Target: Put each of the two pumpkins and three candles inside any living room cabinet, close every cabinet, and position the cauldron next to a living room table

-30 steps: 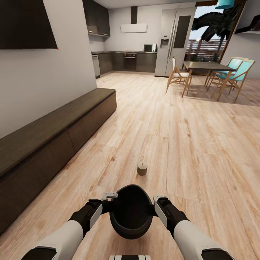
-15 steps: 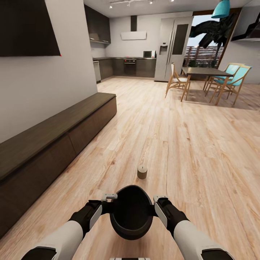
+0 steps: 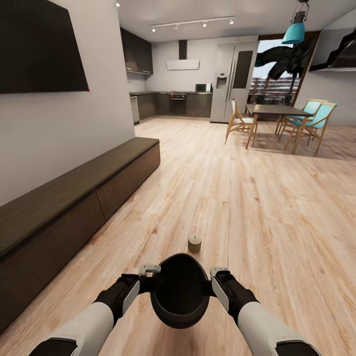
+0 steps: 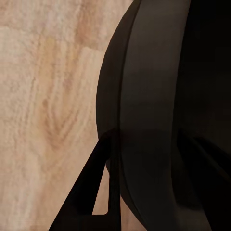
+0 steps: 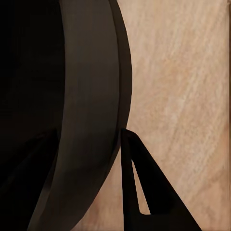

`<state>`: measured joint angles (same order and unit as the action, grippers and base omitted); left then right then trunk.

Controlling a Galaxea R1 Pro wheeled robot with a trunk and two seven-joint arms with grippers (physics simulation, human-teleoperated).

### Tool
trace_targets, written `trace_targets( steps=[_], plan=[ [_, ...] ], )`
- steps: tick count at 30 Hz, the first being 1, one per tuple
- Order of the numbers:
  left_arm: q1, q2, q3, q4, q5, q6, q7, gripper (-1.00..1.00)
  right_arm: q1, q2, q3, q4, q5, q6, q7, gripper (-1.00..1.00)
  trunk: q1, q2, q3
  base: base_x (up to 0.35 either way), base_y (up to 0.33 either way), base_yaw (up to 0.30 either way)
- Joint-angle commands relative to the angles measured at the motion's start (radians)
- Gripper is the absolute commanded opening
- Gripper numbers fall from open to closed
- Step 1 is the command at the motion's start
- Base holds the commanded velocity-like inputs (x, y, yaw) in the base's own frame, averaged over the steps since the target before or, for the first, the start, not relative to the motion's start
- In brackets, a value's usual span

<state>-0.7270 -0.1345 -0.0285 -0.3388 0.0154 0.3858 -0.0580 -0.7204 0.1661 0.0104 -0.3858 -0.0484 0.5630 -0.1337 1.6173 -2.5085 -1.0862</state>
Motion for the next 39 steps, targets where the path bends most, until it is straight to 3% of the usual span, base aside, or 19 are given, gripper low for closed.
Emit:
trace_targets(
  steps=[1,15,39],
  plan=[
    [0.000,-0.001,-0.006,0.001,0.032,0.007,-0.009,-1.00,-0.001,0.001,0.002,-0.004,-0.044,0.000,-0.002,-1.00,-0.001,0.000,0.003,0.000,0.000,0.000],
    [0.001,-0.001,-0.006,0.005,0.032,0.006,-0.010,-1.00,0.000,-0.003,0.002,-0.006,-0.043,-0.012,0.048,-1.00,-0.007,0.003,0.057,0.000,0.000,0.000],
    [0.001,0.001,-0.006,0.006,0.032,0.006,-0.010,-1.00,0.001,-0.007,0.002,-0.005,-0.042,-0.020,0.051,-1.00,-0.021,0.016,0.149,0.000,0.000,0.000]
  ],
)
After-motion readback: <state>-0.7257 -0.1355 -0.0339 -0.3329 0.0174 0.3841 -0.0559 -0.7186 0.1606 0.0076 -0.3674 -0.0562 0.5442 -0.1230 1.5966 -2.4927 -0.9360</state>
